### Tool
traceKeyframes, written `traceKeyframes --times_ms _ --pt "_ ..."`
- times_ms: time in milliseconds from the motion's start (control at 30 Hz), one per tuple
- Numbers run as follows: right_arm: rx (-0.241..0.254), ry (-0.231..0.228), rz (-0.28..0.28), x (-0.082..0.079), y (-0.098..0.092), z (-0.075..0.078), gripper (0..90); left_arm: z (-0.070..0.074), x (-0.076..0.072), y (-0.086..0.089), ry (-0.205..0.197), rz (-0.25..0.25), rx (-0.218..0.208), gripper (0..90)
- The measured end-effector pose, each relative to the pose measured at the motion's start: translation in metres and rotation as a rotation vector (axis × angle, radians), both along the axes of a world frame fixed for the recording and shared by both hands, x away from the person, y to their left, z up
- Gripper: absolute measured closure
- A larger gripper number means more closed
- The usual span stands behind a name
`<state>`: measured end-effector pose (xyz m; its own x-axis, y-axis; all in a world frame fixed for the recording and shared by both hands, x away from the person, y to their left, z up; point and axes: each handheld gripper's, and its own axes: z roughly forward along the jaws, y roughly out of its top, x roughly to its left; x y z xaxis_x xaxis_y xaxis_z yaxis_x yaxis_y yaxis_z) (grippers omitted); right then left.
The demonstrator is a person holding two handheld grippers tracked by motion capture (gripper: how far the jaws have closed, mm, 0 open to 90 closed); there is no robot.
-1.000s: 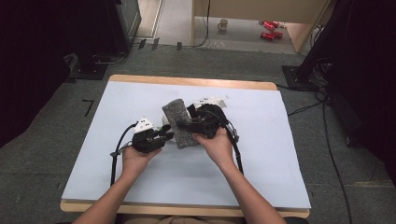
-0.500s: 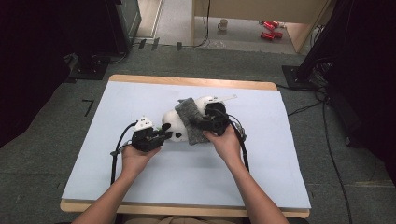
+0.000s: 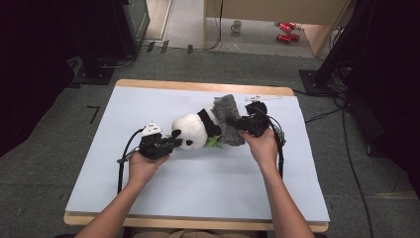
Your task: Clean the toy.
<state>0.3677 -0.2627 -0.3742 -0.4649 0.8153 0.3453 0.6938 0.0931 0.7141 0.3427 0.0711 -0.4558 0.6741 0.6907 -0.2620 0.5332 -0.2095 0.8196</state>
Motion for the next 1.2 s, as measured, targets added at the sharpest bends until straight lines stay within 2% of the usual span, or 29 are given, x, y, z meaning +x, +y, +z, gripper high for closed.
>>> traceKeyframes --times_ms 67,200,433,567,700,800,900,1033,1200 --pt "0.017 0.014 -0.025 0.001 -0.011 -0.004 76.3 0.000 0.000 -0.001 0.002 -0.003 -0.003 76.1" --pt "0.018 0.026 -0.055 0.001 -0.023 -0.008 76.3 0.001 0.001 -0.003 0.005 -0.010 -0.001 76.2" --pt "-0.023 0.023 -0.124 -0.004 -0.041 -0.003 76.5 0.000 0.002 -0.002 0.015 -0.004 -0.011 76.2" --pt "0.033 0.008 -0.101 -0.007 -0.042 0.004 76.6 0.000 0.002 -0.001 0.012 0.000 -0.012 76.2" --pt "0.050 -0.014 -0.054 -0.011 -0.028 0.015 76.6 0.000 0.001 -0.002 0.009 0.002 -0.012 76.5" --pt "0.066 -0.024 -0.005 -0.014 -0.012 0.020 76.5 0.000 -0.001 -0.002 0.003 0.008 -0.012 76.5" --pt "0.063 -0.031 0.048 -0.016 0.007 0.022 76.5 0.000 -0.003 -0.003 -0.004 0.013 -0.009 76.8" --pt "0.068 -0.029 0.117 -0.017 0.032 0.020 76.5 0.000 -0.005 -0.004 -0.010 0.014 -0.005 77.2" --pt "0.083 -0.012 0.188 -0.015 0.063 0.011 76.5 -0.001 -0.008 -0.004 -0.015 0.018 0.001 77.3"
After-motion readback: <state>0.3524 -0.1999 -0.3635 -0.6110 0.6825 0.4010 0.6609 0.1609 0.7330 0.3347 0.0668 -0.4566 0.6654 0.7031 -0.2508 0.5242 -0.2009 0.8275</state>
